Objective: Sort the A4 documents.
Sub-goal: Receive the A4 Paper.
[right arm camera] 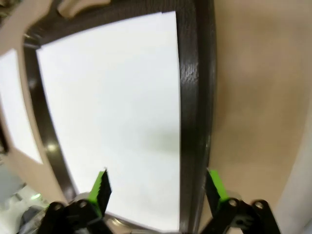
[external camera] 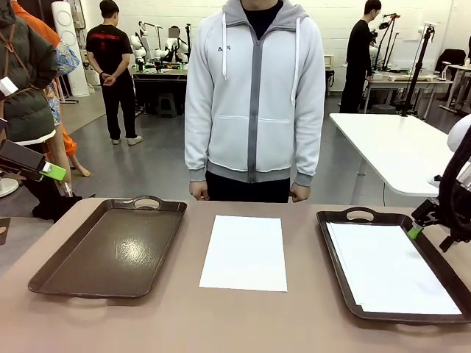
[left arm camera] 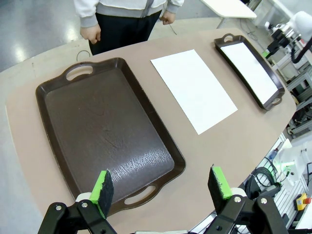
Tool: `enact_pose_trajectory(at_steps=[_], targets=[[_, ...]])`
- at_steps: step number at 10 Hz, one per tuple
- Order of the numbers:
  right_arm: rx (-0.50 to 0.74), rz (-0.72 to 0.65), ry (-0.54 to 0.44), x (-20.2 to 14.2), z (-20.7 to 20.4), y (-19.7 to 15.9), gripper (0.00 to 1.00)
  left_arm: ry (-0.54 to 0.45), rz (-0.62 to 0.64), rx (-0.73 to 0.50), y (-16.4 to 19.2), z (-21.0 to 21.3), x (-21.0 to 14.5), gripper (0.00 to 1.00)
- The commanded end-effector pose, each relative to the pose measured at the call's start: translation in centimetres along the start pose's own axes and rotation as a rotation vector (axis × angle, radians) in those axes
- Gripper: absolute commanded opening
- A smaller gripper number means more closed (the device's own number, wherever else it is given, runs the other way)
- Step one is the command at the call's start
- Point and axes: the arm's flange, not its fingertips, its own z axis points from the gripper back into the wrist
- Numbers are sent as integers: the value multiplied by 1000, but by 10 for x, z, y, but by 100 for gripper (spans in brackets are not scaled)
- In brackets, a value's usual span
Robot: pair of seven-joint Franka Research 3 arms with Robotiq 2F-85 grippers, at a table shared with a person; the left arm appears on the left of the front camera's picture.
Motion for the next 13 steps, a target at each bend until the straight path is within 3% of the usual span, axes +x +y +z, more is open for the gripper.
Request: enact_pose_trajectory(at_steps=[1, 3, 5, 6, 10, 11, 13], targets=[[-177, 220, -192, -35, 20, 56, 100, -6, -7, -21, 1, 0, 0, 100], [-198, 568, -320, -33, 54, 135, 100, -6, -7, -21, 1, 0, 0, 100], [-149, 894, -407, -67, 80, 202, 100, -6, -7, -21, 1, 0, 0, 100], [-108, 994, -438, -92, 87, 218, 100, -6, -7, -21, 1, 0, 0, 100], [89, 1099, -387, -149, 120, 219, 100, -6, -7, -21, 1, 0, 0, 100], [104, 1096, -386, -154, 124, 218, 100, -6, -7, -21, 1, 0, 0, 100], [217, 1019, -294, -148, 139, 217, 100, -6, -7, -21, 1, 0, 0, 100]])
